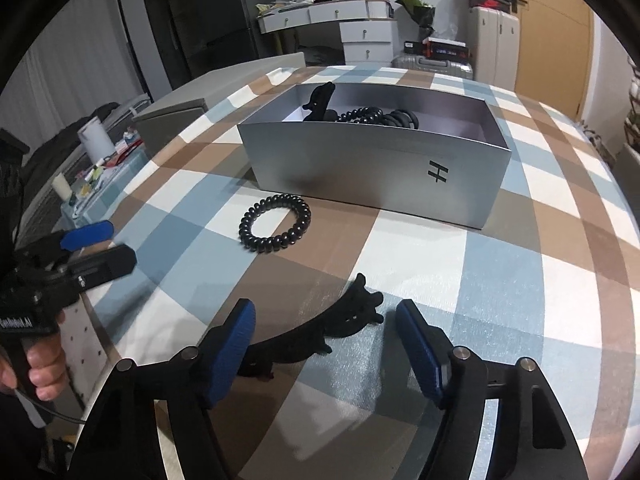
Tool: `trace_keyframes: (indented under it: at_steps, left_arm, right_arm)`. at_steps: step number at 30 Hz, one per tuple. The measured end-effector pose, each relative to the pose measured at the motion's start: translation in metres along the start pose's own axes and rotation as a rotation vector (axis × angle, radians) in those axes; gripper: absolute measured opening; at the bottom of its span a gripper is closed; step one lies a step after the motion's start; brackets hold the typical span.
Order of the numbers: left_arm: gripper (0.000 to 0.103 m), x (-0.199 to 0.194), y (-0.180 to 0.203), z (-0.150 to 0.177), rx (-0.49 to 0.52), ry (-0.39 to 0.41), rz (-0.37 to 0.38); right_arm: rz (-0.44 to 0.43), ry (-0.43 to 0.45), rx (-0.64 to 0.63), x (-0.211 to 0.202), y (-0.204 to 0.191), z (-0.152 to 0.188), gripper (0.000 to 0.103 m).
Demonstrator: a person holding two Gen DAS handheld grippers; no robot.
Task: Organize jewelry
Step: 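Lower the right gripper onto the black claw clip and grasp it, then lower the left gripper onto the black beaded bracelet and grasp it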
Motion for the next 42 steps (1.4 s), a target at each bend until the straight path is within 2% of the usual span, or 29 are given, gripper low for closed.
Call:
trace_keyframes:
  at_steps: [3,5,7,9,16,26,33,42]
  left_arm:
    - [0.097,-0.001,-0.004,0.001,-0.013,-0.002,0.000]
    - [0.097,0.000,-0.005,0.002,-0.019,-0.008,-0.001]
    - [0.097,0.000,-0.007,0.002,-0.028,-0.015,-0.007]
    - [0.097,0.001,-0.007,0.003,-0.037,-0.023,-0.005]
    - [0.097,0.004,-0.001,-0.002,-0.019,-0.042,-0.021]
    - [0.097,0.020,0.018,-0.020,0.033,-0.066,-0.035]
    - [0.097,0.042,0.044,-0.034,0.056,-0.098,0.071]
    - [0.097,0.063,0.068,-0.047,0.131,-0.137,0.103]
  right_arm:
    - [0.022,0.009,-0.020,0.001,-0.001,0.000,0.058]
    - [0.038,0.017,-0.047,0.001,-0.003,0.001,0.049]
    - [0.058,0.026,-0.077,0.001,-0.004,0.002,0.029]
    - [0.067,0.035,-0.093,0.001,-0.005,0.002,0.025]
    - [0.016,0.061,-0.066,-0.003,0.003,0.002,0.023]
    - [-0.083,0.115,0.042,-0.021,0.032,-0.014,0.023]
    - [-0.141,0.162,0.120,-0.037,0.057,-0.037,0.023]
    - [-0.159,0.198,0.170,-0.046,0.083,-0.052,0.023]
Point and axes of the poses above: each gripper's, at about its wrist camera, not at the fingertips, and x roughly the way its jaws point, y to its right, z to its underside, the point moved 9 cm from there along x, roughly the way its jaws point, and after that the axes turned 13 degrees about x, right-handed, at the moved point
